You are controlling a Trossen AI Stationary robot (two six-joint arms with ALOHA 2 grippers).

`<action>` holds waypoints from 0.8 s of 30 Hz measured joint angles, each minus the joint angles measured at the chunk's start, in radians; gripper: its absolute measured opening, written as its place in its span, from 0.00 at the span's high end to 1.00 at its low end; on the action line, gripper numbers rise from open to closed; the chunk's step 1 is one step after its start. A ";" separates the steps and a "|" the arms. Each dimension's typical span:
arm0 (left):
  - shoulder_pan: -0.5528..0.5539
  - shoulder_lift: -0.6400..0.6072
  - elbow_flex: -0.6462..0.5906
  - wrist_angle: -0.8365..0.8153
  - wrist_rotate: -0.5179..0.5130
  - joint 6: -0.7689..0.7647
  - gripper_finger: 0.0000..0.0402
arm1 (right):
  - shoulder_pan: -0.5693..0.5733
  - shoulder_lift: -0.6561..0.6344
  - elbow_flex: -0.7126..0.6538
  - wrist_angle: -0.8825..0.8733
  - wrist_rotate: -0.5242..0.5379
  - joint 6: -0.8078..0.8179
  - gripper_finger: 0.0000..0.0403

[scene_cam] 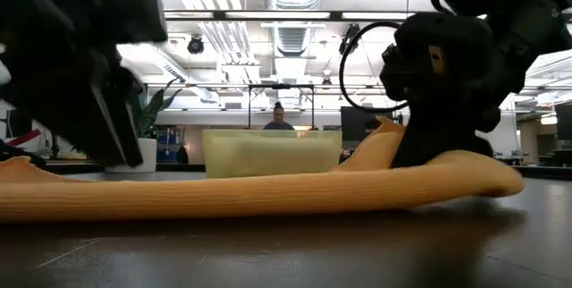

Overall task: Fold microfiber towels
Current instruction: Fold the orange microfiber cloth

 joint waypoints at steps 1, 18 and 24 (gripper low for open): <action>0.000 -0.008 0.006 0.001 0.007 0.019 0.48 | 0.000 -0.012 0.000 -0.027 0.000 0.000 0.97; -0.042 -0.044 -0.008 0.047 0.056 0.071 0.48 | -0.009 -0.437 0.001 -0.755 0.048 0.128 0.97; -0.039 0.027 -0.009 0.113 0.054 0.077 0.48 | -0.015 -0.489 0.029 -0.791 0.071 0.132 0.97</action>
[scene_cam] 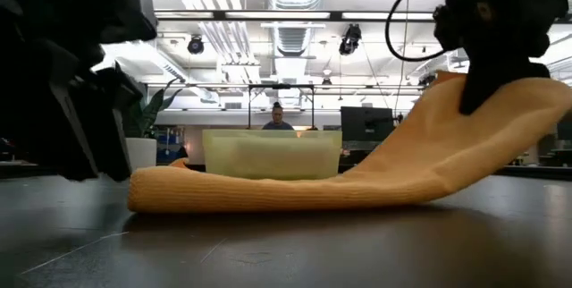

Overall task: Fold microfiber towels
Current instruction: Fold the orange microfiber cloth

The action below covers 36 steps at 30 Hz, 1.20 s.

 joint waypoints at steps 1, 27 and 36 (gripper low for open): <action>0.001 0.012 0.000 0.010 -0.001 0.005 0.48 | 0.000 0.003 0.004 0.008 0.001 0.000 0.97; 0.007 0.094 0.001 0.131 -0.041 0.053 0.48 | -0.012 0.589 0.461 0.240 -0.027 -0.207 0.97; 0.007 0.095 0.001 0.135 -0.056 0.052 0.48 | -0.012 0.752 0.657 0.234 -0.027 -0.236 0.97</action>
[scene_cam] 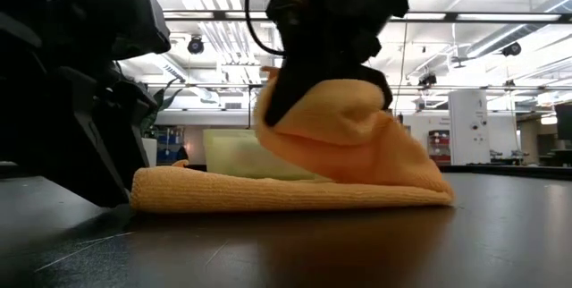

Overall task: Fold microfiber towels
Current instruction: Fold the orange microfiber cloth

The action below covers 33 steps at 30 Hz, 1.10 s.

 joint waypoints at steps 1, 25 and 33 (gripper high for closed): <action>0.000 0.000 0.000 0.000 -0.001 0.000 0.48 | 0.000 0.005 0.009 0.001 0.000 0.000 0.97; 0.000 0.000 0.000 0.022 -0.024 -0.002 0.48 | -0.018 0.095 0.029 0.070 0.028 0.032 0.84; 0.000 0.000 0.000 0.022 -0.026 -0.003 0.48 | -0.021 0.094 0.029 0.144 0.036 -0.017 0.60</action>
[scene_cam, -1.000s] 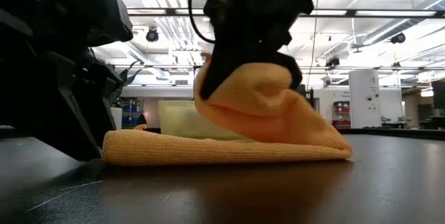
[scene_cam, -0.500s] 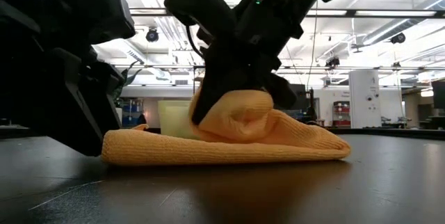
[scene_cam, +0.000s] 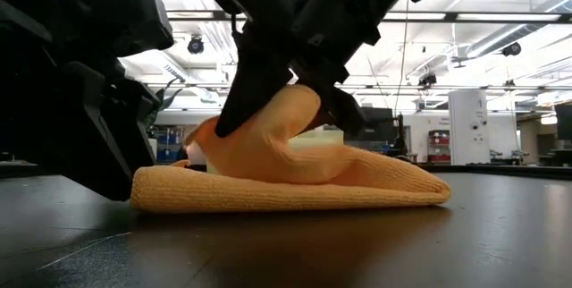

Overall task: Fold microfiber towels
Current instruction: Fold the orange microfiber cloth

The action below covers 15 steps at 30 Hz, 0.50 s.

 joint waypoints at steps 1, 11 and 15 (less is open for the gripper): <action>0.000 0.000 0.000 0.000 0.000 0.000 0.48 | -0.001 -0.001 0.000 0.000 0.000 -0.002 0.57; 0.000 0.000 0.000 0.000 0.000 0.000 0.48 | -0.002 -0.005 0.070 0.012 -0.002 -0.120 0.47; 0.000 0.000 0.000 0.000 -0.001 0.000 0.48 | -0.002 -0.005 0.094 0.009 -0.015 -0.212 0.47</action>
